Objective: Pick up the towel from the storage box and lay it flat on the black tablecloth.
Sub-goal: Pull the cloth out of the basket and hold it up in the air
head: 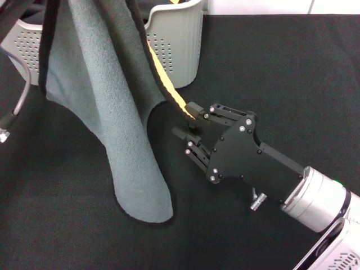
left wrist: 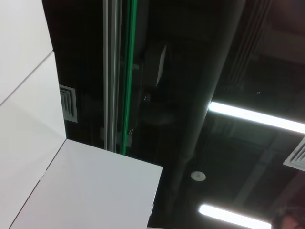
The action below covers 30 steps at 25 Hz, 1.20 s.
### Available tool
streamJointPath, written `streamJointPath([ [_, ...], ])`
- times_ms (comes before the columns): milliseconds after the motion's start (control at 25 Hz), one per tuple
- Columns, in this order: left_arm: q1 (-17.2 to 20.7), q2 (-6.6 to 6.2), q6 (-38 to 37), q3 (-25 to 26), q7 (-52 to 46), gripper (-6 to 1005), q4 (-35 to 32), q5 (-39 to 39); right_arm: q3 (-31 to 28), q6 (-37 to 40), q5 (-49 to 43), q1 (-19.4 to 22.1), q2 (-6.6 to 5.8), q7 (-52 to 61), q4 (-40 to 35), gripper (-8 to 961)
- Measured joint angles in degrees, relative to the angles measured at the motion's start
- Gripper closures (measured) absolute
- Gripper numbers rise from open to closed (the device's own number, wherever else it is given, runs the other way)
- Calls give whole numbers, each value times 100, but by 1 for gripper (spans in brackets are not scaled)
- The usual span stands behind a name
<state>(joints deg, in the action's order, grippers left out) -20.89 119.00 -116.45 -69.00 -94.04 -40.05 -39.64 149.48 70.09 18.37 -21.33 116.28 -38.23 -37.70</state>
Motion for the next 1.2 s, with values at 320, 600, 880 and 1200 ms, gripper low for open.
streamJointPath([
  [320, -3, 0, 0, 0, -1, 961, 16, 3, 29, 4, 0, 144, 0, 0, 30, 628],
  [600, -3, -1, 0, 0, -1, 961, 50, 8, 56, 57, -1, 241, 0, 0, 31, 654],
  [880, -3, 0, -8, -8, 0, 962, 91, 9, 64, 160, -1, 245, 0, 0, 50, 672],
  [1200, -3, -1, -9, -35, 0, 962, 91, -4, 54, 163, -1, 230, 0, 0, 53, 752],
])
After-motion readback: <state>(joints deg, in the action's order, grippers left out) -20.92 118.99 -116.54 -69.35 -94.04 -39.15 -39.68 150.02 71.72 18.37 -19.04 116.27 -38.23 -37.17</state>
